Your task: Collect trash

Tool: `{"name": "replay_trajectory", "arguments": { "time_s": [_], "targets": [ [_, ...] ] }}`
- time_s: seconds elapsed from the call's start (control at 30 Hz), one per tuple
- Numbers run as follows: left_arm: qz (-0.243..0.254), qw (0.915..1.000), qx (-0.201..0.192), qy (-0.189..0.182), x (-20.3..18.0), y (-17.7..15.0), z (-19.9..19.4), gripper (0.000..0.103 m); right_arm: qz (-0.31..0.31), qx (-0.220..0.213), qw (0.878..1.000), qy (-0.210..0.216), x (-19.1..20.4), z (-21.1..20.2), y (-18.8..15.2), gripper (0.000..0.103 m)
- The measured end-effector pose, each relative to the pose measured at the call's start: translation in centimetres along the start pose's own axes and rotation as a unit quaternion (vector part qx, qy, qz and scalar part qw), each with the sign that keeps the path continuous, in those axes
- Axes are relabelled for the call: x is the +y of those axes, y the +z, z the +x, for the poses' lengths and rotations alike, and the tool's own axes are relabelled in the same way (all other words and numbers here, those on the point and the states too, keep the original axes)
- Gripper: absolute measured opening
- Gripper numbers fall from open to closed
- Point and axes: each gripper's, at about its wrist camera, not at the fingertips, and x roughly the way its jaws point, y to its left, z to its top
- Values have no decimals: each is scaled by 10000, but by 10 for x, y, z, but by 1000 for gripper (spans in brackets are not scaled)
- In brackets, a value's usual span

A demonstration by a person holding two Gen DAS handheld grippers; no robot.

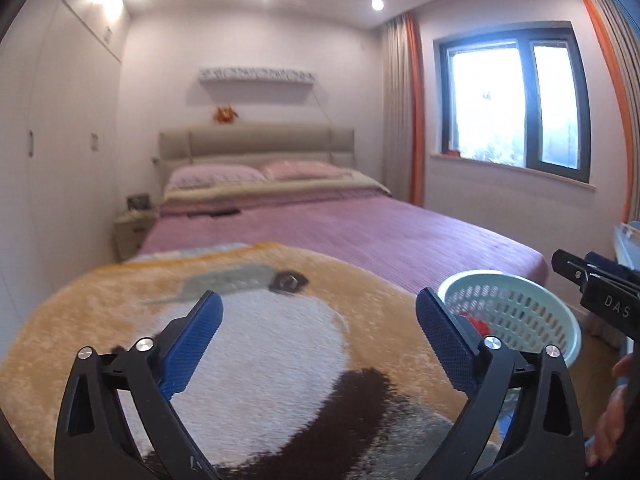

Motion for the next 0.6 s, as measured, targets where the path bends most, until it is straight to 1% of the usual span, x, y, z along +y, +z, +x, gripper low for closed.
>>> {"name": "replay_trajectory", "arguments": {
  "time_s": [0.1,0.2,0.3,0.43,0.6],
  "targets": [
    [7,9999,-124,19,1,-2,-6,95,18,-135,9999,-72,4,-4,-4,61],
    [31,10000,-79,-31,0,-1,-7,95,-19,-182,9996,-220,3,-4,-10,61],
    [-35,10000,-13,-67,3,-1,-5,95,-6,-124,9994,-318,0,-1,-18,61],
    [-157,9999,50,-44,6,-4,-2,95,79,-5,9994,-333,-5,6,-25,61],
    [-101,9999,61,-45,4,-5,-2,96,140,69,9994,-313,-7,11,-25,61]
  ]
}}
